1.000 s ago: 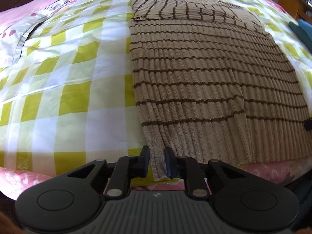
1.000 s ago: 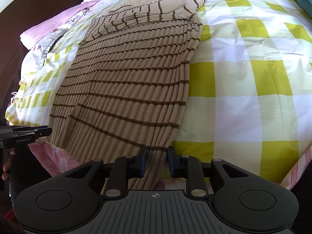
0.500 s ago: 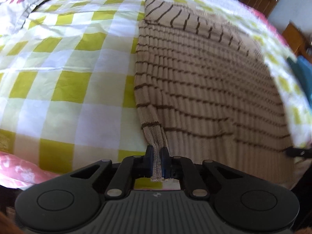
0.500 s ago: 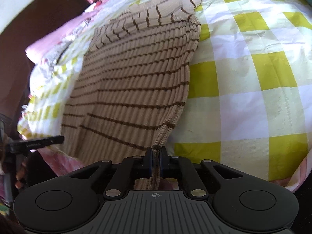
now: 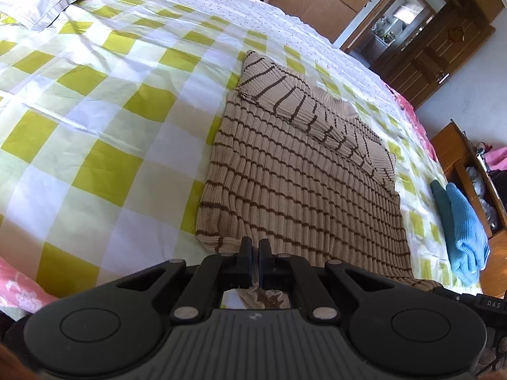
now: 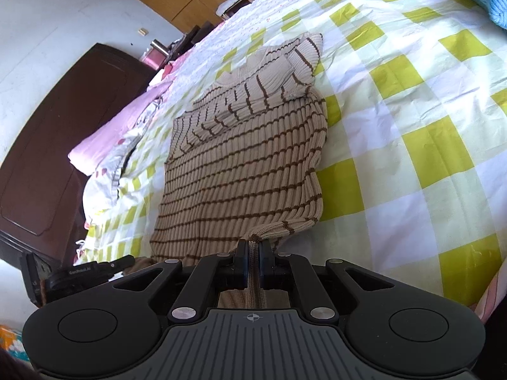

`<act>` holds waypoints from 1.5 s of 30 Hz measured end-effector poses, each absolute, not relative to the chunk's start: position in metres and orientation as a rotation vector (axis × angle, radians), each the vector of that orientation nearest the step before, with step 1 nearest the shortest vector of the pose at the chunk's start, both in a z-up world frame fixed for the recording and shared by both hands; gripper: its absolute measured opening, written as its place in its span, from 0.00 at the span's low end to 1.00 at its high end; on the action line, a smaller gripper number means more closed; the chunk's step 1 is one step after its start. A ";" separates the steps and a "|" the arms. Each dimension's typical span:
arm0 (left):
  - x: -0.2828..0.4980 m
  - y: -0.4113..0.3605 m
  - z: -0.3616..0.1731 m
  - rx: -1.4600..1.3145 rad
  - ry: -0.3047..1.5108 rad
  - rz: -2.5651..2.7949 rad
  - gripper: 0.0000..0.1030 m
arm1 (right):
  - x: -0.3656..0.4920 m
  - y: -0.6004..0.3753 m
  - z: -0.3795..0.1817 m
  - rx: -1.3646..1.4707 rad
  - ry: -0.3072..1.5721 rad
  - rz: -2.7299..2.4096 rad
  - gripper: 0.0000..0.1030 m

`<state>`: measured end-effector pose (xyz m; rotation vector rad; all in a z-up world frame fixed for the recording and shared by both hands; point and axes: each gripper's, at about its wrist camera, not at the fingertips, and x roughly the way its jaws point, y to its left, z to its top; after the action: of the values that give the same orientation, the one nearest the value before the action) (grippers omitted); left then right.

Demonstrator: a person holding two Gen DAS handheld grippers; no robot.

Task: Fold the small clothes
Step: 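Lift the hem with both grippers and fold it toward the collar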

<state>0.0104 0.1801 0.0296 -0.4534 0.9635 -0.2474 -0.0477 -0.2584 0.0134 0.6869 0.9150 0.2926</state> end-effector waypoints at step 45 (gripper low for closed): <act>0.063 0.177 0.043 -0.640 0.964 -0.324 0.13 | -0.009 -0.262 0.010 0.772 0.917 0.392 0.07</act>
<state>0.0631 0.1767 0.0426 -0.6405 0.9637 -0.3241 -0.0088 -0.2616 0.0100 0.7719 0.9167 0.3918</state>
